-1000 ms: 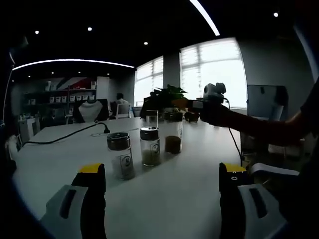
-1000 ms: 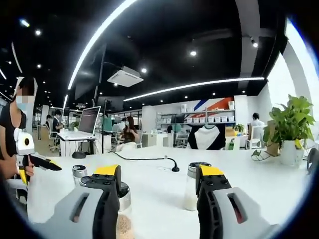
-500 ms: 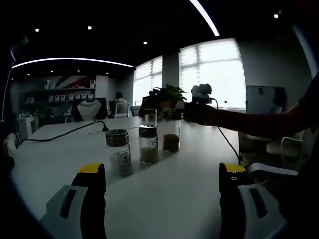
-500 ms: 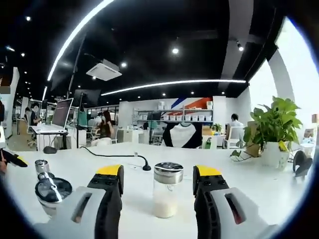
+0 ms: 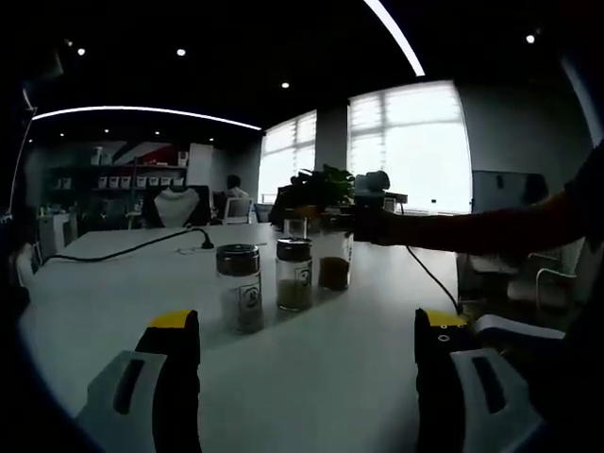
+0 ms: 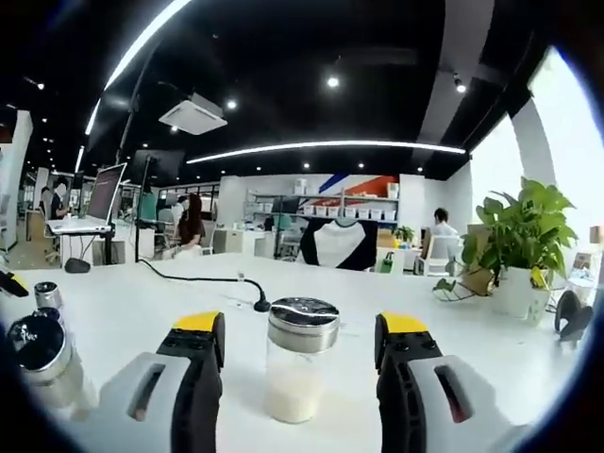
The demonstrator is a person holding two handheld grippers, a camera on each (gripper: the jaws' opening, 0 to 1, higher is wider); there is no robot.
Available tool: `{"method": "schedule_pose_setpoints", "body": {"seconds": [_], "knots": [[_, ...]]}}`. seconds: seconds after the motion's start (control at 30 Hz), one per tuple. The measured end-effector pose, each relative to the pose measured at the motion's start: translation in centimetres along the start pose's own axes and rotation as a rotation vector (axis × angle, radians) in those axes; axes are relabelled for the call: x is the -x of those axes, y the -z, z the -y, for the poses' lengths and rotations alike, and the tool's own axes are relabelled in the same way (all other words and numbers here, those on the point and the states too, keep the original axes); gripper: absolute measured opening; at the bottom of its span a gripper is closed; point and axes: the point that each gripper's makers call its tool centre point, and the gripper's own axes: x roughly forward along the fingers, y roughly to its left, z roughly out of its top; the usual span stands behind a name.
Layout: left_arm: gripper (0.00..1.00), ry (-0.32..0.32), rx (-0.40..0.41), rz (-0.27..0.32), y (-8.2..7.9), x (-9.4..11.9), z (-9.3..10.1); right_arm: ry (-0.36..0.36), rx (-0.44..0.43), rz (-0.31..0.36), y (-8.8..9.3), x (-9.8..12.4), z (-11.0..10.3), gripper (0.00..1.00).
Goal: Rotate the seasoning bottle until the label or dispensing opening points toward the visible target arrow and the bottle remains upright within the marked orientation range
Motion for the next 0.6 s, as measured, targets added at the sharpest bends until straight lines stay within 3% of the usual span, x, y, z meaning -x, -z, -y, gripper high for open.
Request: {"method": "schedule_pose_setpoints", "body": {"seconds": [0.37, 0.6], "knots": [[1.0, -0.025, -0.025, 0.005, -0.7, 0.8, -0.4, 0.05, -0.002, -0.022, 0.3, -2.0, 1.2, 0.68], [1.0, -0.035, -0.03, 0.008, -0.8, 0.9, -0.7, 0.066, 0.018, -0.057, 1.4, -3.2, 1.3, 0.61]]}}
